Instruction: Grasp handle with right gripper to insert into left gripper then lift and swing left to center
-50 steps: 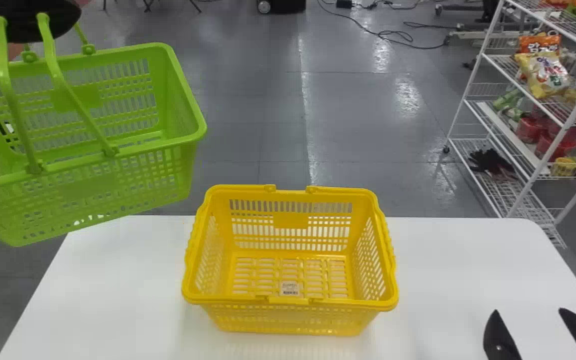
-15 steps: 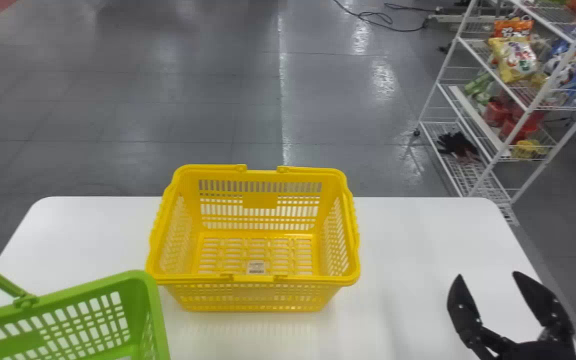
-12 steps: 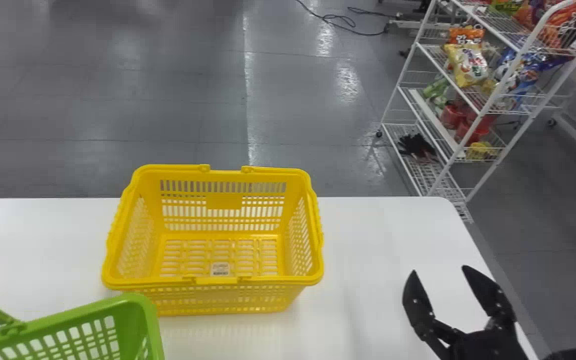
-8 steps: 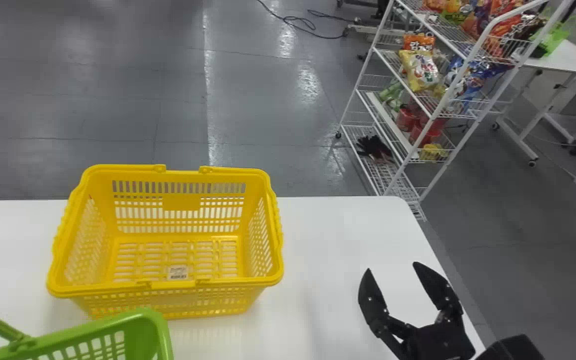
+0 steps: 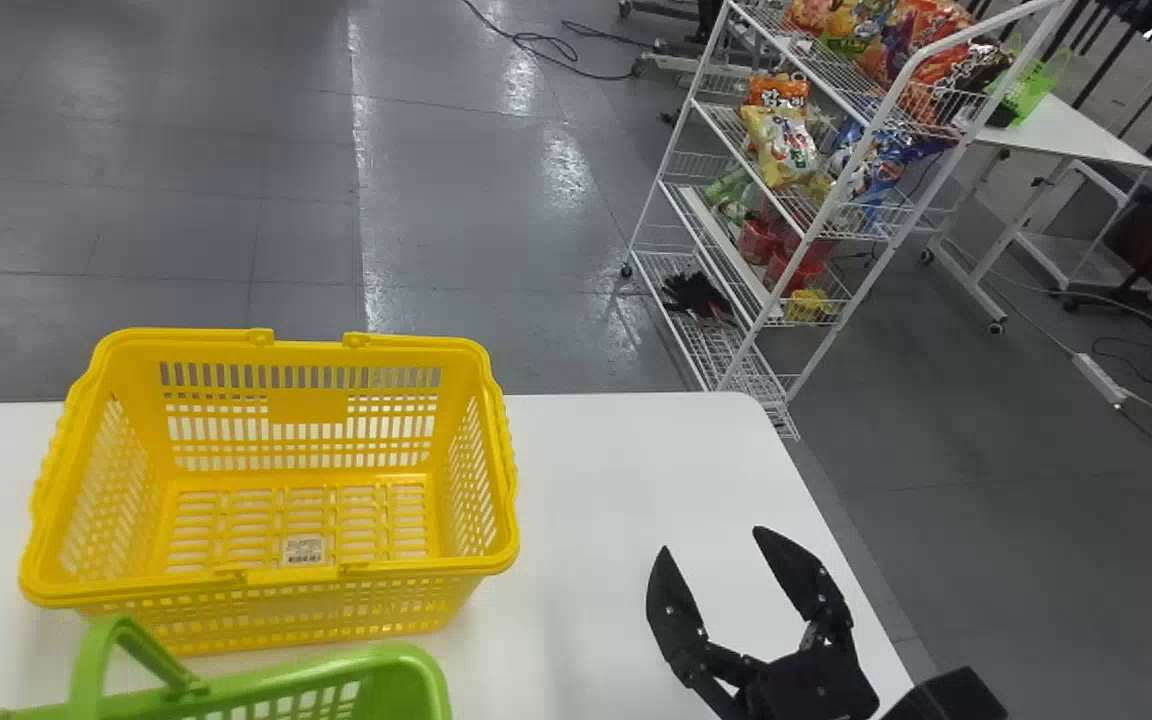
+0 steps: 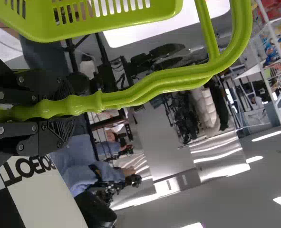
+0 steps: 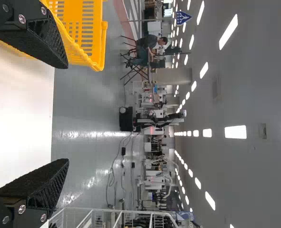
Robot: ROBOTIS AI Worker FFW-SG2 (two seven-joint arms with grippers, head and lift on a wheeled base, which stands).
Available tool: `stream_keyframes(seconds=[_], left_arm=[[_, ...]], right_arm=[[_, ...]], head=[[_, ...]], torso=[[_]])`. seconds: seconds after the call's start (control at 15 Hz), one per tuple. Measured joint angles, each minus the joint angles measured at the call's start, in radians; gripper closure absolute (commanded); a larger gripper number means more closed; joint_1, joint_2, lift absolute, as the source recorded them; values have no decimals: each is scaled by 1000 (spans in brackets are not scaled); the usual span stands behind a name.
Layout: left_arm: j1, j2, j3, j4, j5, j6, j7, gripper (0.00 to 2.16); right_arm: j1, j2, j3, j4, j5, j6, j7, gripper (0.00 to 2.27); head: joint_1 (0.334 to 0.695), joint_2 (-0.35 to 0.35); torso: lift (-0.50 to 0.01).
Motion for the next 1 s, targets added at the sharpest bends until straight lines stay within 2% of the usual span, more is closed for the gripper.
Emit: stream_keyframes(seconds=[0.27,0.6,1.0], left_arm=[[-68,-4,-132,7,-43,0,24,1943],[-144,-6,-229,45,-89,0,33,1943],[-157,-15,-246,57,-104,0,34,1943]], right_arm=[[7,5,13,-14,20,9,-1,107],[11,8,31,-16,38,11,-3,107],[4,8,32,-3,40,11,-4,107]], head=[[695,-350],[695,-350],[695,-350]], torso=[[-93],[-93],[-93]])
